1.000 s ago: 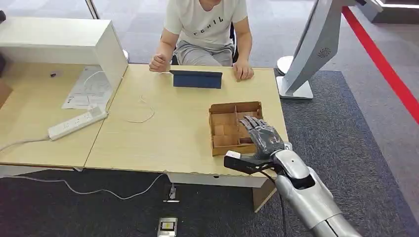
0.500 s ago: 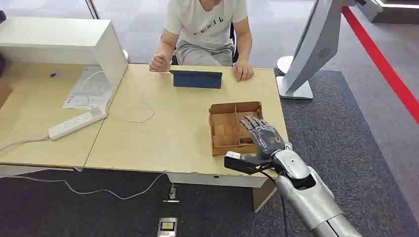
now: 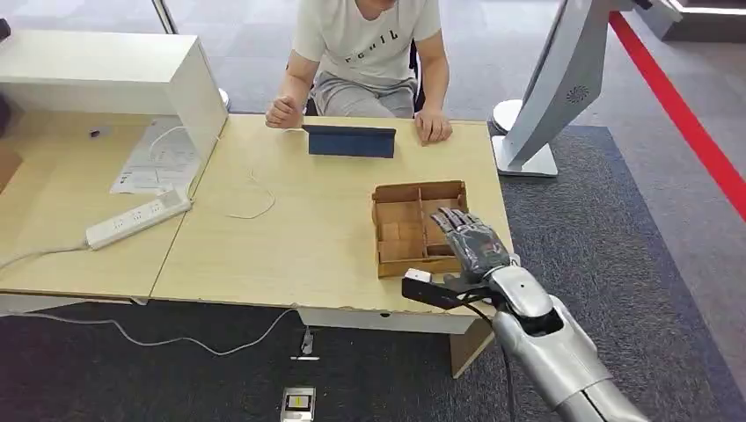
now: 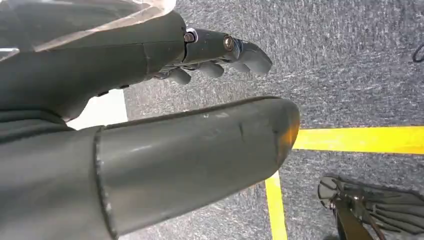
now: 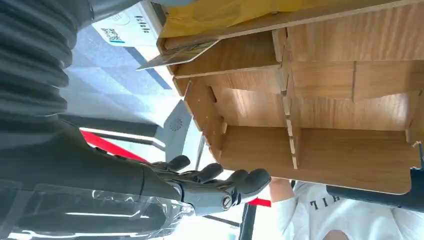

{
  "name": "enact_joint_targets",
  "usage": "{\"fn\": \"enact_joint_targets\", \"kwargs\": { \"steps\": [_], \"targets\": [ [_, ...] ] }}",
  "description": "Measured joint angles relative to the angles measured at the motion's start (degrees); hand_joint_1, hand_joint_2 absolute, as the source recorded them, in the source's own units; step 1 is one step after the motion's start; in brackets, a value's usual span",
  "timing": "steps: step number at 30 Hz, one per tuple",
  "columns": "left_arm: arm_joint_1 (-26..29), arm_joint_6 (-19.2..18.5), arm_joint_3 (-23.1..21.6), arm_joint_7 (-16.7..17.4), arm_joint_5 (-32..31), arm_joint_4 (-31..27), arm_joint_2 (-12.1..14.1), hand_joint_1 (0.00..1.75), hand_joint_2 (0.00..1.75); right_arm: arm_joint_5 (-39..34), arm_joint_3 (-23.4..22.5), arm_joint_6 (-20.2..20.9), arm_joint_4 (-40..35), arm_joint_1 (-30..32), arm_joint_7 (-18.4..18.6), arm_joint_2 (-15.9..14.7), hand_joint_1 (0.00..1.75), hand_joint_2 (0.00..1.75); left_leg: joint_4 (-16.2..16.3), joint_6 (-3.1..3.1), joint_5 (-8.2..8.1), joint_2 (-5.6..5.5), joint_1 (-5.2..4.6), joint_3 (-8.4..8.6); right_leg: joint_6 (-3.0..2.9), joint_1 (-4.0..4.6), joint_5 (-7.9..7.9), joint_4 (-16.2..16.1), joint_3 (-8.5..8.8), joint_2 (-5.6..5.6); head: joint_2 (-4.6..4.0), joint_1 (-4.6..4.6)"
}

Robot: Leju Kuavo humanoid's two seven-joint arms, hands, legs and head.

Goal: Pass the card to the sensor for recognition and then transmit it.

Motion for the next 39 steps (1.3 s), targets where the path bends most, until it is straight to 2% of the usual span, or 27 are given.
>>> {"fn": "enact_joint_targets", "kwargs": {
  "steps": [39],
  "targets": [
    [-0.01,-0.77,0.0,-0.24,0.02,0.0,0.11,0.0,0.0,3.19,-2.1,-1.84,7.32,-1.23,0.31,-0.22,0.0,1.75,0.0,0.0,0.0,0.0,0.0,-0.01,0.0,0.0,0.0,0.0,-0.01,0.0,0.0,0.0]
  ]
}}
